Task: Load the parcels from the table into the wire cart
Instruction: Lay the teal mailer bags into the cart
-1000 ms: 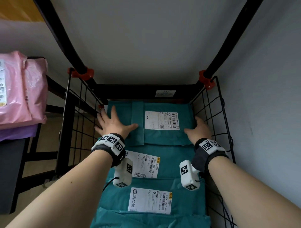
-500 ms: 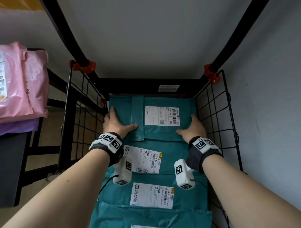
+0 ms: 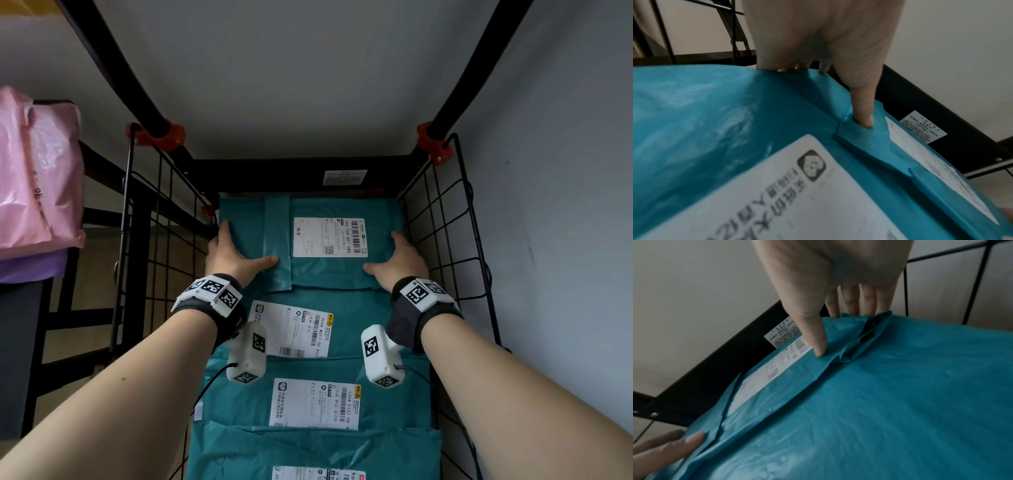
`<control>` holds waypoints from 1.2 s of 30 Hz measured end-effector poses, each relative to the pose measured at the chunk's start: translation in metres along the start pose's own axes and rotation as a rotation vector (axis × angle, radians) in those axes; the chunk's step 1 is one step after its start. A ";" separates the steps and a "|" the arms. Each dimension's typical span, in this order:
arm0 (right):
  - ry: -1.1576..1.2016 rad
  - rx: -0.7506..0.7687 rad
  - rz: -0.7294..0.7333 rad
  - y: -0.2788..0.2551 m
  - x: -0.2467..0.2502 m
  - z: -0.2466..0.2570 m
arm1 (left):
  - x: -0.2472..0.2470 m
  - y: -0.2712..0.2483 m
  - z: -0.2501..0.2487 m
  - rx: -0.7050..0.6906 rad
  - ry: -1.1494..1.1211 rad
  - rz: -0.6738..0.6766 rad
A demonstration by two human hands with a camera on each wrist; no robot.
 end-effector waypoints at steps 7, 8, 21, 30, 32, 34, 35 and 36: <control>0.217 -0.172 0.014 -0.012 0.009 -0.042 | 0.013 -0.020 0.019 0.087 -0.015 -0.070; 0.226 -0.218 0.024 -0.016 0.006 -0.052 | 0.013 -0.024 0.026 0.124 -0.028 -0.058; 0.318 -0.278 0.049 -0.021 -0.024 -0.055 | 0.000 -0.042 0.041 0.085 -0.159 0.103; 0.282 -0.359 0.038 -0.035 -0.008 -0.084 | 0.002 -0.052 0.078 0.240 -0.136 0.115; 0.281 -0.399 0.100 -0.043 -0.017 -0.090 | -0.006 -0.058 0.082 0.274 -0.142 0.154; 0.301 -0.409 0.134 -0.048 -0.028 -0.089 | -0.013 -0.060 0.079 0.271 -0.148 0.180; 0.301 -0.411 0.143 -0.049 -0.032 -0.087 | -0.015 -0.060 0.077 0.261 -0.148 0.183; 0.289 -0.406 0.146 -0.050 -0.034 -0.084 | -0.017 -0.061 0.076 0.260 -0.143 0.187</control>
Point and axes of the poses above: each hand's wrist, its own y-axis towards the middle knuckle, its own x-axis out of the back of the hand, z = x × y, the point moved 9 cm from there along y, towards the middle knuckle, and after that the axes turned 9 degrees about y, right-handed, at the moved point
